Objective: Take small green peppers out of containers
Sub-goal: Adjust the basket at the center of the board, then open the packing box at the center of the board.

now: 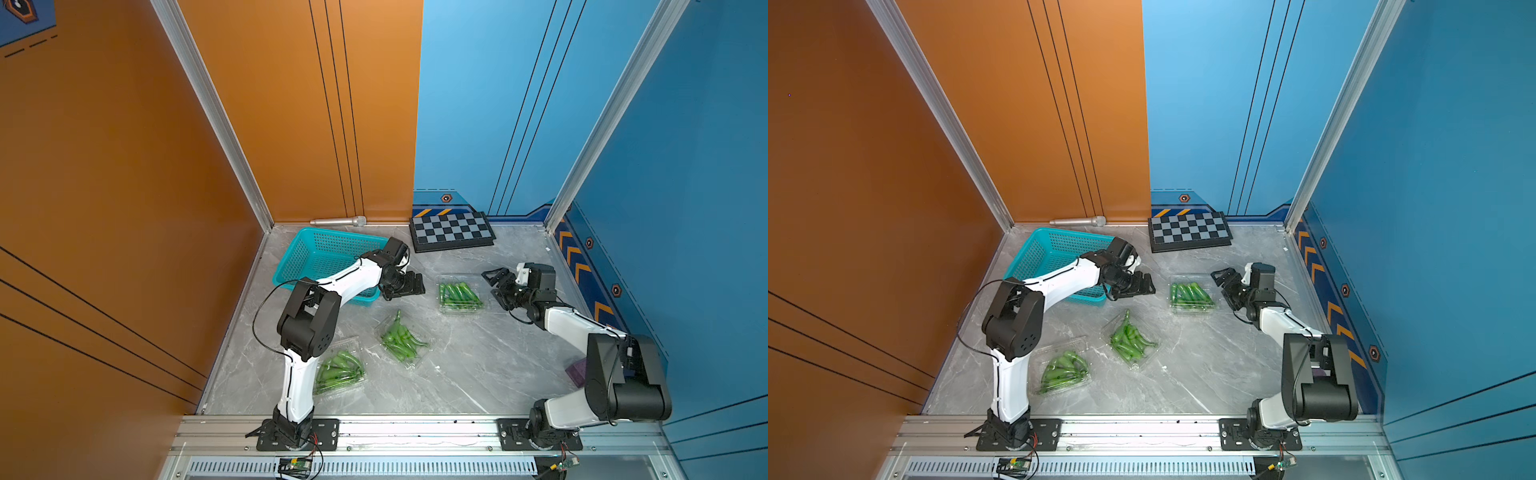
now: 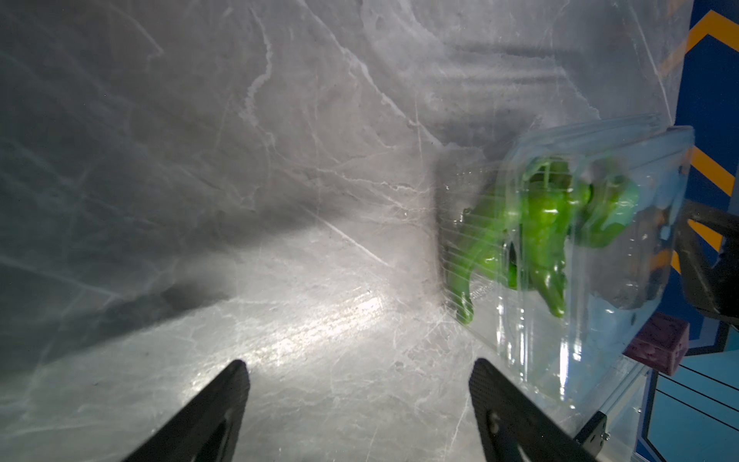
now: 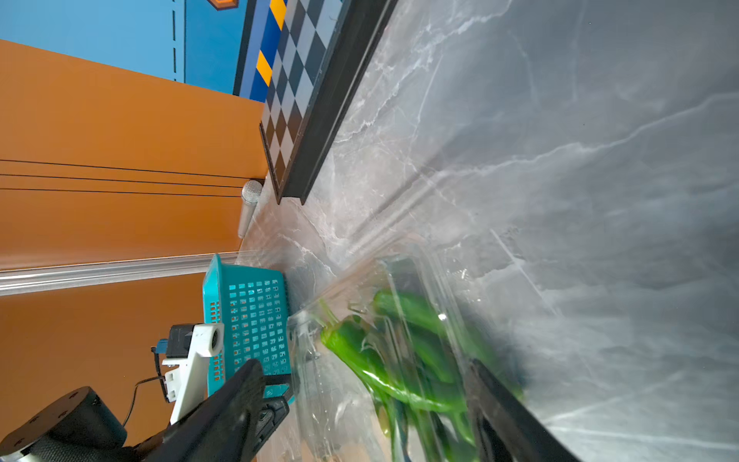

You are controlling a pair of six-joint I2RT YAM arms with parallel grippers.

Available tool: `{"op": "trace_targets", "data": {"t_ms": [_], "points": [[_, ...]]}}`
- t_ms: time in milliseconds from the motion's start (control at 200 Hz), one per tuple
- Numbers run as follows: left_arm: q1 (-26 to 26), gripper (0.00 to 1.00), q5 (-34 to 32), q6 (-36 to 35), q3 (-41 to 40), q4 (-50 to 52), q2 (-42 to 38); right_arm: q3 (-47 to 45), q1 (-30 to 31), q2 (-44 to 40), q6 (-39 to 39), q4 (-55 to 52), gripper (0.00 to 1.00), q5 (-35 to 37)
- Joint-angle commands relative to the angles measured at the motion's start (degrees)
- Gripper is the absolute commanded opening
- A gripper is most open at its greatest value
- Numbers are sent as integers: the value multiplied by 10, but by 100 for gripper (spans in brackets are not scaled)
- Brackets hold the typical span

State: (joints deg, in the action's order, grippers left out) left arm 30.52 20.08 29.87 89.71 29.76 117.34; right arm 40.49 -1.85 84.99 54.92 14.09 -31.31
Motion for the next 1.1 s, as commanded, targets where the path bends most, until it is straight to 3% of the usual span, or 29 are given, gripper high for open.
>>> {"op": "trace_targets", "data": {"t_ms": [0,190,520,876,1096], "points": [[6,82,20,-12,26,8,21,17,4,11,12,20,80,-8],[11,75,24,-8,38,10,31,17,3,22,14,30,80,-10],[35,76,52,6,75,10,60,13,5,39,38,69,80,-25],[32,73,44,7,60,10,52,7,7,41,36,74,80,-25],[27,62,41,6,51,10,49,6,7,41,32,68,80,-22]]}}
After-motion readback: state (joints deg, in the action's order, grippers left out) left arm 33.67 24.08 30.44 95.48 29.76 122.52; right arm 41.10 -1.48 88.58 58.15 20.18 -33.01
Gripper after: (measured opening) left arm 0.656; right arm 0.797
